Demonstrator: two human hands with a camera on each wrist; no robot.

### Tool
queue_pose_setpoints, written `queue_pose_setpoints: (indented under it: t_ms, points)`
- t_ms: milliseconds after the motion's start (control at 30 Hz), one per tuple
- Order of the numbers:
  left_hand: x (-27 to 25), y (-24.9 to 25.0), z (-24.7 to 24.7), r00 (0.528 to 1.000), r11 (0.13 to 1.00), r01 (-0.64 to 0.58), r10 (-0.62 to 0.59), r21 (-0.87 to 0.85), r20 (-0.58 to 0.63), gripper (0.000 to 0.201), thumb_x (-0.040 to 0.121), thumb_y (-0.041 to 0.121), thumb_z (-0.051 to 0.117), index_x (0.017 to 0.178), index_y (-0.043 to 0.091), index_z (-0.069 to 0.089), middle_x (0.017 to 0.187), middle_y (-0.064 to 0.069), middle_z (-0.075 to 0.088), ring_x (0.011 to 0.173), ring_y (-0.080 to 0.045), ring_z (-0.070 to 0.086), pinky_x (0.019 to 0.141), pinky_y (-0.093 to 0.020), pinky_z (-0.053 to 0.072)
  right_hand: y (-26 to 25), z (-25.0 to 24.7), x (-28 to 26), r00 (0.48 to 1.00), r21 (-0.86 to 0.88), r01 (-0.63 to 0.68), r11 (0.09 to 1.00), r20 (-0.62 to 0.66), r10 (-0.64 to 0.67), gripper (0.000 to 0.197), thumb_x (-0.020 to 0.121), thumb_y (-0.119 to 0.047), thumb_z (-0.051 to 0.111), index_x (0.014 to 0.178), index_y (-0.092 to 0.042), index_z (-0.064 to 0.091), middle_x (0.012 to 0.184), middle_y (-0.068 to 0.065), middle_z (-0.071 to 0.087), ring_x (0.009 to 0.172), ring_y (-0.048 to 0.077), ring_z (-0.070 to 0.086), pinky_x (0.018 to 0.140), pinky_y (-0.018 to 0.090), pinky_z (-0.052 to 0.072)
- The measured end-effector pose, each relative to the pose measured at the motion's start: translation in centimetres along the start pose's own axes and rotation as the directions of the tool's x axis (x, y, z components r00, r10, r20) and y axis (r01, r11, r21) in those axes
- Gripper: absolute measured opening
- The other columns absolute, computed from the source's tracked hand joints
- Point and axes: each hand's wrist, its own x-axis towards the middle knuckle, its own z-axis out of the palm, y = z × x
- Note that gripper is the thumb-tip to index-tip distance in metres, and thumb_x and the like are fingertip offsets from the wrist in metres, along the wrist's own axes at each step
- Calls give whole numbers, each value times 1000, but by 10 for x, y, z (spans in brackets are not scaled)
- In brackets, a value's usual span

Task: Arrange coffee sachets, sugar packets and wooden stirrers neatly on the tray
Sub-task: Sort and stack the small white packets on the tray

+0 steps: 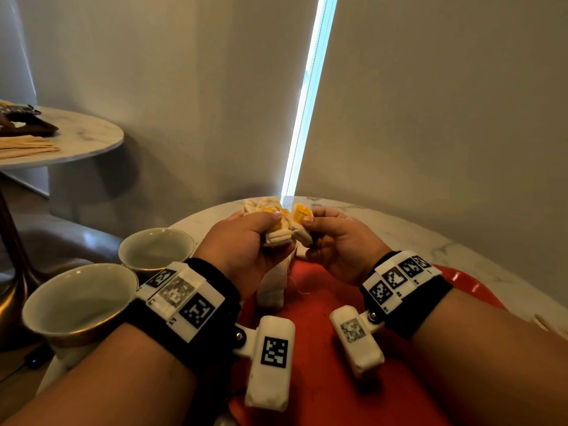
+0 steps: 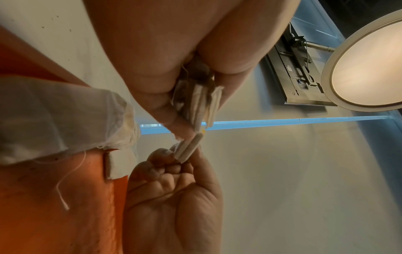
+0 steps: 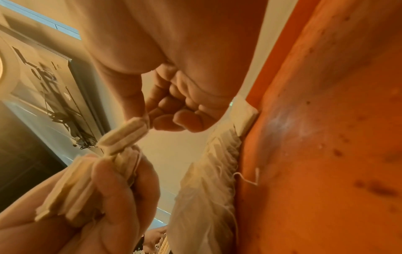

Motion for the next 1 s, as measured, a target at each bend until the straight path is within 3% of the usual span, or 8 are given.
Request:
queue_pose_setpoints:
  t_ms: [67,133,200,267,400,567,767,1000]
  points:
    - [2,-1,-1,1000,1000,10,-10,1,-7,21,97,6,57,116,-3,61,96,-21,65,73,-22,64,58,-30,60,0,-2,0,1000,10,-11,1000,-4,11,33,78,-11,65,108,-2,58,70,7,65,52,11,61,45,23,45]
    - [3,-1,-1,1000,1000,17,-17,0,-20,15,97,7,58,109,-1,63,90,-18,66,70,-21,65,58,-30,60,-3,-5,2,999,15,-10,1000,-33,11,15,88,-7,59,103,-3,58,72,9,65,49,9,59,44,21,41]
    - [3,0,-2,999,1000,17,-18,-13,-37,12,97,8,59,106,1,63,84,-14,65,65,-19,66,58,-30,59,-8,-10,8,995,-30,-11,999,-96,8,10,95,-7,54,103,-6,59,82,12,62,55,11,58,48,22,38]
    - [4,1,-2,999,1000,8,-10,-29,-47,14,97,8,59,109,2,63,81,-12,65,62,-17,66,57,-29,59,-9,-19,15,982,-101,-36,994,-187,17,8,95,-8,53,99,-9,60,84,11,55,59,12,58,48,24,37]
    - [4,2,-2,999,998,2,-5,-60,-50,17,97,9,59,114,3,61,80,-11,66,57,-14,68,55,-29,57,0,-39,22,931,-315,-171,934,-362,48,7,90,-4,59,87,-10,60,71,7,54,52,13,51,44,24,39]
    - [3,3,-1,999,998,4,-7,-61,-46,16,97,8,60,112,2,62,79,-10,66,60,-16,68,56,-29,58,8,-40,18,918,-411,-296,863,-373,137,18,86,5,66,101,-4,65,81,17,65,56,19,55,49,29,39]
    - [4,4,-2,998,998,10,-13,-62,-57,21,96,9,61,116,2,61,86,-13,65,71,-21,68,56,-29,57,8,-36,21,913,-454,-331,827,-377,159,17,83,7,68,96,-4,67,77,16,66,53,19,58,47,28,41]
    - [4,3,-1,999,999,11,-14,-48,-50,15,97,9,60,110,2,62,81,-12,66,67,-20,68,56,-29,58,11,-36,23,900,-447,-352,822,-403,167,16,83,6,71,91,-6,63,77,14,63,55,19,57,48,28,48]
